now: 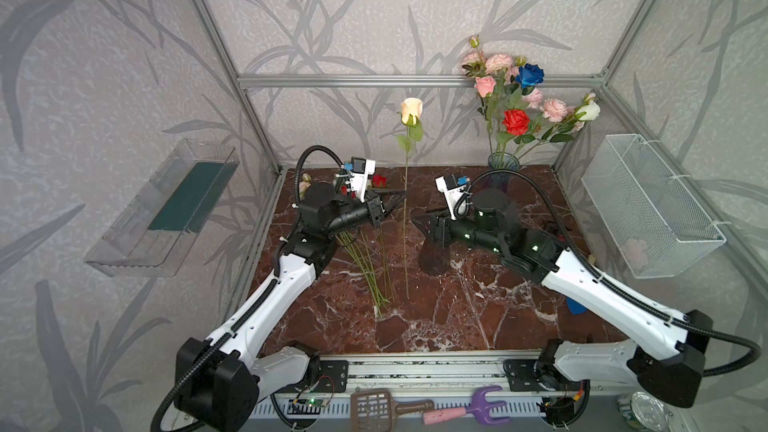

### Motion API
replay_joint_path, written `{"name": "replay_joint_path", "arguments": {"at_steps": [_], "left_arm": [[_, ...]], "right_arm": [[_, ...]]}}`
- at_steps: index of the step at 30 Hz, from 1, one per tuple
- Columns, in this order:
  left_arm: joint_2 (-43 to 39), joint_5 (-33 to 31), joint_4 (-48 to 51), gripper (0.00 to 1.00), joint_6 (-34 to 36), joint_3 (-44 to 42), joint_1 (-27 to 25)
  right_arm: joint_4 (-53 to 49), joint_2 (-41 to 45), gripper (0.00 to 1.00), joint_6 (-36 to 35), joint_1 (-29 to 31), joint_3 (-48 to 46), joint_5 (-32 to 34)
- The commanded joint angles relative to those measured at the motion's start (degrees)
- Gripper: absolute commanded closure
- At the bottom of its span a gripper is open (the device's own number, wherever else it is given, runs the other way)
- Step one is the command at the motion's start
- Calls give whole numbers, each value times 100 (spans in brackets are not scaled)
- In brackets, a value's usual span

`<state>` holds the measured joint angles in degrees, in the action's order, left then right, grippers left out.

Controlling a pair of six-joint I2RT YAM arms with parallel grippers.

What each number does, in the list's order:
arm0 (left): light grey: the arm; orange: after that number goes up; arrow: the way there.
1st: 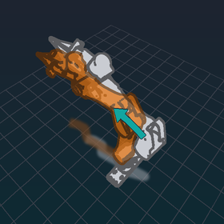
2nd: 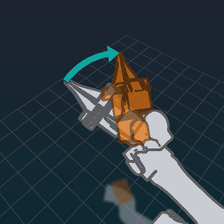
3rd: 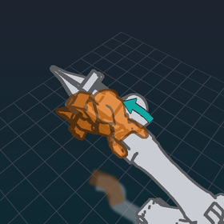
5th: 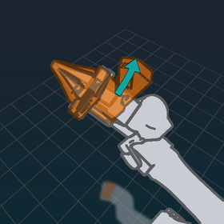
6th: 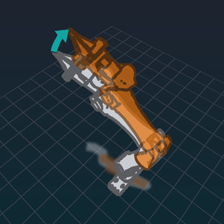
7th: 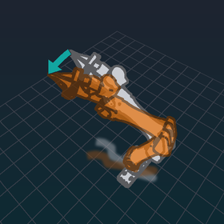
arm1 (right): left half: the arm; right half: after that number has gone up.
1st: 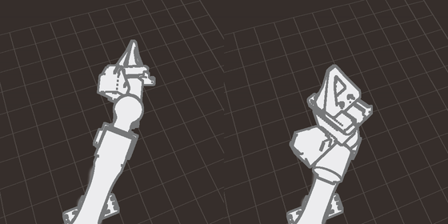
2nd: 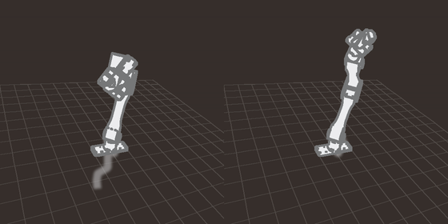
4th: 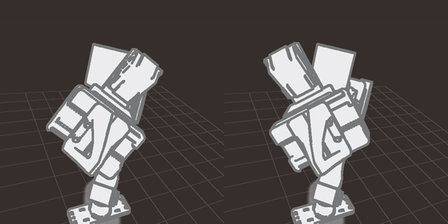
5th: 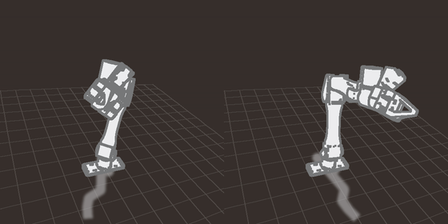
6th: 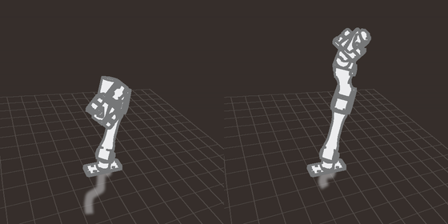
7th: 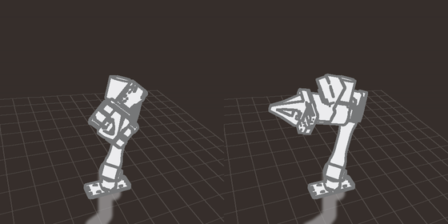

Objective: Arrange the flowers into the vase
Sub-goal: 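Grasp the cream rose stem with the right gripper above the left gripper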

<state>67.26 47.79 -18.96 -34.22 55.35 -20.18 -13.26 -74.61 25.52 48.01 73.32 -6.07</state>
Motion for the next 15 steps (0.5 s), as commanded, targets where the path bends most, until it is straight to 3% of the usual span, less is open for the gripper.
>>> {"name": "replay_joint_path", "arguments": {"at_steps": [1,6,11,13,15], "left_arm": [[-12,341,-353,100,-139,45,-12],[-10,319,-326,100,-125,41,-12],[-12,272,-297,100,-121,38,-12],[-38,171,-262,90,-94,14,-3],[-61,56,-284,66,-102,-17,6]], "right_arm": [[366,-363,49,-63,16,327,-203],[503,-732,63,91,14,547,-376],[669,-779,91,225,16,518,-394],[734,-728,99,260,11,468,-380],[789,-650,100,259,18,407,-309]]}}
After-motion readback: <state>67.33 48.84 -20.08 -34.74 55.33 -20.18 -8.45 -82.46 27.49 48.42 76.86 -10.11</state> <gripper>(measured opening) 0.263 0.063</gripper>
